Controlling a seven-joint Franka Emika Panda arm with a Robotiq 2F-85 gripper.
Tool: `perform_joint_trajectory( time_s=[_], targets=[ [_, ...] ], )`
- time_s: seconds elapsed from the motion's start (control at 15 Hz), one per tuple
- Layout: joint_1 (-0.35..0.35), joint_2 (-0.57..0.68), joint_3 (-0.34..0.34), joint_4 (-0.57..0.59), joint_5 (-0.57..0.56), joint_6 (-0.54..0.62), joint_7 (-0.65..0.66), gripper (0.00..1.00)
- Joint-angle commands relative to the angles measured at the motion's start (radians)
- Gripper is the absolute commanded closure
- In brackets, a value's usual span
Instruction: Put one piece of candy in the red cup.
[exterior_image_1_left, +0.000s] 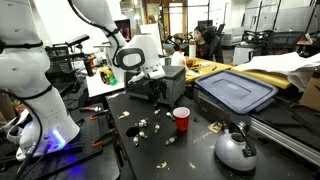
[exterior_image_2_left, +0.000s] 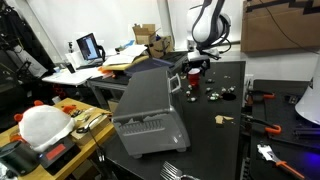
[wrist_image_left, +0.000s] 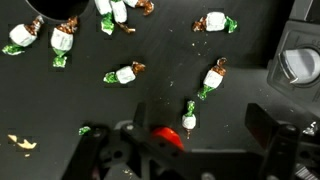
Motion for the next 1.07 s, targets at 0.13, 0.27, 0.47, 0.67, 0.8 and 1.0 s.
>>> perform_joint_trajectory(
  time_s=[0.13,0.27,0.47,0.67,0.8,1.0],
  targets=[
    [0.202,0.133,-0.189,0.031,-0.121,0.152,0.259,0.00],
    [0.301,0.183,-0.269,0.044,-0.113,0.175,0.293,0.00],
    [0.438,0.253,-0.364,0.069,-0.069,0.185,0.327,0.00],
    [0.548,0.309,-0.443,0.093,-0.021,0.184,0.369,0.00],
    [0.580,0.326,-0.462,0.108,0.031,0.154,0.377,0.00],
    [0.595,0.352,-0.471,0.128,0.100,0.132,0.389,0.00]
  ],
)
